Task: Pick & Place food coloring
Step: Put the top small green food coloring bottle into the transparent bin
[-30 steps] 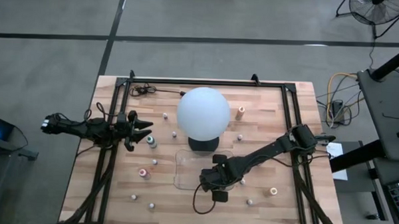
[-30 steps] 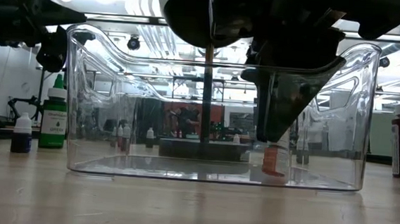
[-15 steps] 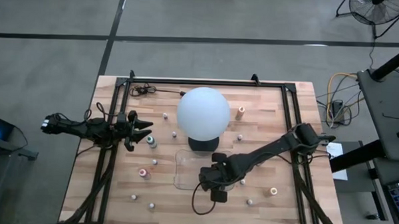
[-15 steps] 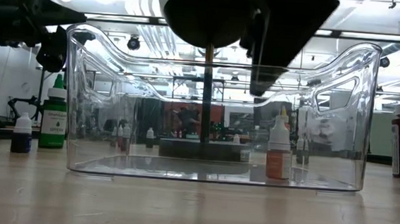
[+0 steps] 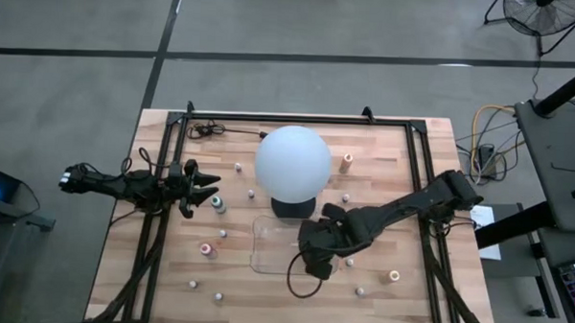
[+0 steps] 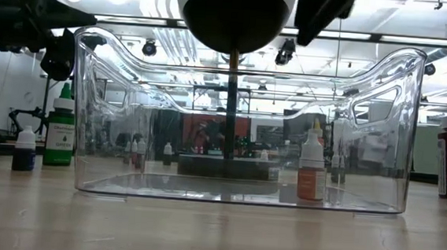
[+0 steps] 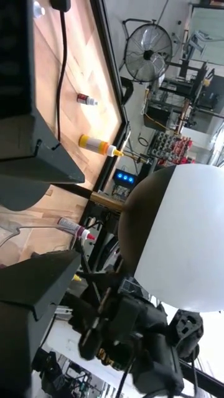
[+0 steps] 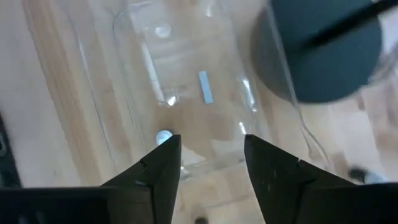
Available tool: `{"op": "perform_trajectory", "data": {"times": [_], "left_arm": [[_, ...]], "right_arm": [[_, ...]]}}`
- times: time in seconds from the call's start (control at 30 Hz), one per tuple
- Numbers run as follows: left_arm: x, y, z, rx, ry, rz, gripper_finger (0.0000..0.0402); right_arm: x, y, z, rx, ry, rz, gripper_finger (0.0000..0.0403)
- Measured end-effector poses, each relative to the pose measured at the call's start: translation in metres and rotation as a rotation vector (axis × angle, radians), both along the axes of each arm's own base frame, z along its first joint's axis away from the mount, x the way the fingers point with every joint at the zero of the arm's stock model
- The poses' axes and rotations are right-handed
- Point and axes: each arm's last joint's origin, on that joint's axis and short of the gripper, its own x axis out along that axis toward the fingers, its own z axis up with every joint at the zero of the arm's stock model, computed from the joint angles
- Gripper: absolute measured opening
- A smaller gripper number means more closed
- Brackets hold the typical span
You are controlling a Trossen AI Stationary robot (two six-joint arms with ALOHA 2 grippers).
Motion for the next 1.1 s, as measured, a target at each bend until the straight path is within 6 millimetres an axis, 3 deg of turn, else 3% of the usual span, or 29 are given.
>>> {"op": "perform_trajectory", "data": {"times": [0.4,0.77,1.1], "left_arm": [[0.0,0.0,-0.001,0.003,0.013,0.0,0.0161],[0.0,0.0,-0.002,0.004,0.02,0.0,0.0161],[0.0,0.0,-0.002,0.004,0.021,0.0,0.0161]], "right_arm": [[-0.061,-0.027,0.015,-0.054,0.043,-0.183,0.0227],[-0.127,-0.061,0.003,-0.13,0.092,-0.032,0.0303],[-0.151,-0.084,-0.012,-0.108,0.127,0.134,0.0307]]}}
